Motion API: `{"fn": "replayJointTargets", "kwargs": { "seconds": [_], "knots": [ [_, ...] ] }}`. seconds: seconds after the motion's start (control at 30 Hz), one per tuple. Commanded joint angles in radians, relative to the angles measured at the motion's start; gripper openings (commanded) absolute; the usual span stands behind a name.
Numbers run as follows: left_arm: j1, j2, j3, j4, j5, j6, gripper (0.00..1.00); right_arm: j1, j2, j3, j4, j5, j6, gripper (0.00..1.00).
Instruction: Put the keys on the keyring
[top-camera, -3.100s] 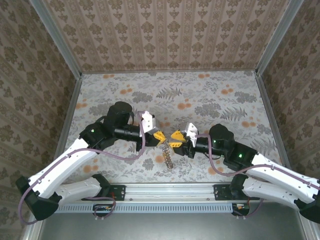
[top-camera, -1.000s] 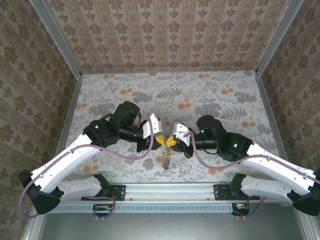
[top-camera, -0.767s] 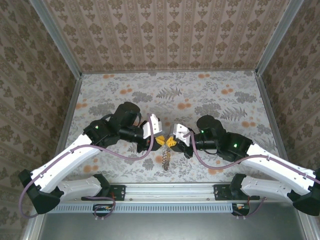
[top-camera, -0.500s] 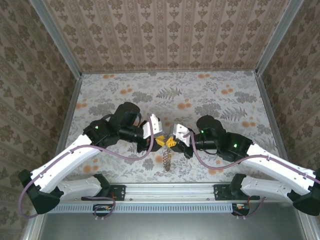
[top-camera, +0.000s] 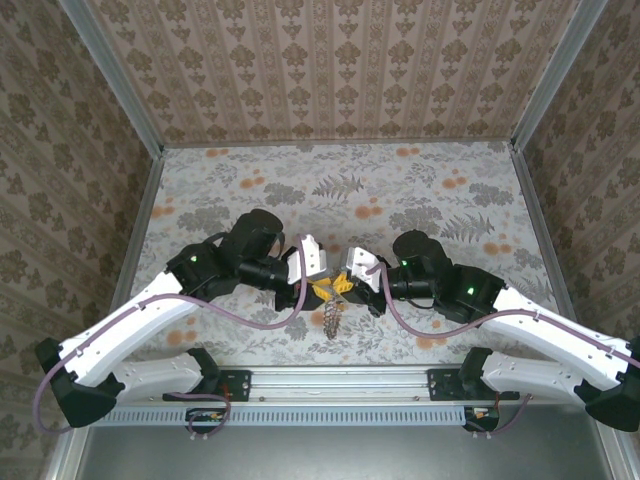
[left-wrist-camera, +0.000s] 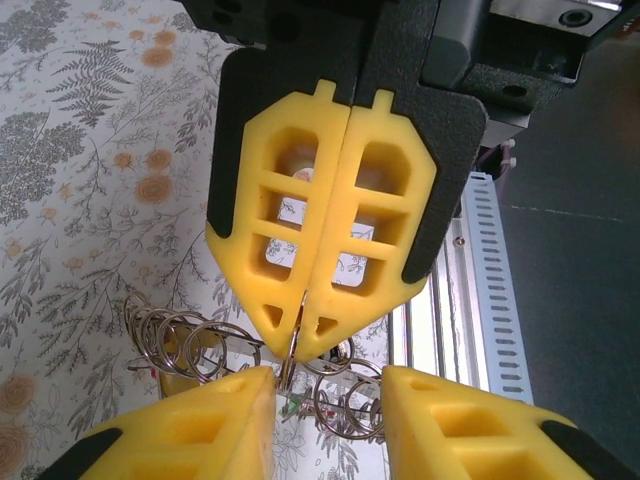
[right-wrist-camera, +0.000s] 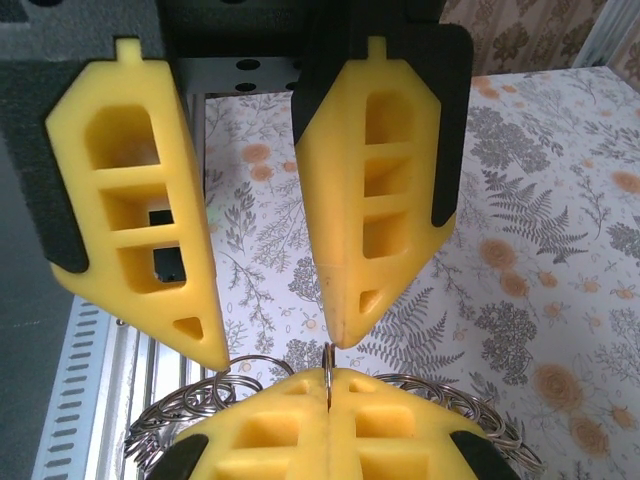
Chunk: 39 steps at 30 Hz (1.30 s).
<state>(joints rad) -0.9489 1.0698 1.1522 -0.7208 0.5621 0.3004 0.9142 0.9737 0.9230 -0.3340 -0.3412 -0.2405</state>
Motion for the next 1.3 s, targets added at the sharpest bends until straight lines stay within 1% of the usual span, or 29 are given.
{"fn": "replayJointTargets", "kwargs": {
  "seconds": [0.0, 0.1, 0.23, 0.27, 0.3, 0.43, 0.47, 0.53, 0.63, 0.7, 0.77, 0.83, 0.9, 1.1, 1.27],
  "knots": [
    [-0.016, 0.013, 0.001, 0.002, -0.017, 0.007, 0.33, 0.003, -0.016, 0.031, 0.040, -0.012, -0.012, 0.00],
    [-0.028, 0.033, 0.011, 0.001, -0.040, 0.017, 0.31, 0.004, -0.024, 0.025, 0.047, -0.021, -0.012, 0.00],
    [-0.033, 0.038, 0.016, 0.002, -0.054, 0.023, 0.17, 0.005, -0.028, 0.021, 0.051, -0.026, -0.013, 0.00],
    [-0.033, 0.035, 0.015, 0.004, -0.062, 0.023, 0.11, 0.005, -0.029, 0.020, 0.053, -0.027, -0.013, 0.00],
    [-0.034, 0.028, 0.013, 0.007, -0.067, 0.023, 0.00, 0.007, -0.031, 0.019, 0.055, -0.028, -0.012, 0.00],
    [-0.024, -0.027, -0.035, 0.072, -0.051, 0.005, 0.00, 0.007, -0.044, 0.003, 0.060, -0.031, -0.002, 0.00],
    [-0.016, -0.037, -0.050, 0.094, -0.035, -0.006, 0.00, 0.006, -0.049, -0.007, 0.066, -0.036, 0.004, 0.03],
    [-0.001, -0.056, -0.080, 0.148, 0.014, -0.030, 0.00, 0.006, -0.061, -0.033, 0.090, -0.039, 0.027, 0.16],
    [0.012, -0.076, -0.113, 0.217, 0.072, -0.056, 0.00, 0.008, -0.065, -0.049, 0.098, -0.035, 0.045, 0.25],
    [0.019, -0.093, -0.134, 0.263, 0.117, -0.075, 0.00, 0.007, -0.066, -0.051, 0.096, -0.033, 0.053, 0.28],
    [0.031, -0.110, -0.156, 0.315, 0.152, -0.102, 0.00, 0.007, -0.068, -0.053, 0.098, -0.032, 0.055, 0.28],
    [0.040, -0.126, -0.176, 0.365, 0.178, -0.129, 0.00, 0.007, -0.074, -0.058, 0.102, -0.028, 0.056, 0.24],
    [0.045, -0.142, -0.201, 0.413, 0.192, -0.154, 0.00, 0.007, -0.080, -0.061, 0.105, -0.028, 0.060, 0.22],
    [0.067, -0.192, -0.274, 0.572, 0.225, -0.232, 0.00, 0.007, -0.110, -0.091, 0.127, -0.022, 0.083, 0.26],
    [0.075, -0.197, -0.303, 0.654, 0.235, -0.260, 0.00, 0.008, -0.117, -0.096, 0.138, -0.043, 0.083, 0.22]
  ]
}}
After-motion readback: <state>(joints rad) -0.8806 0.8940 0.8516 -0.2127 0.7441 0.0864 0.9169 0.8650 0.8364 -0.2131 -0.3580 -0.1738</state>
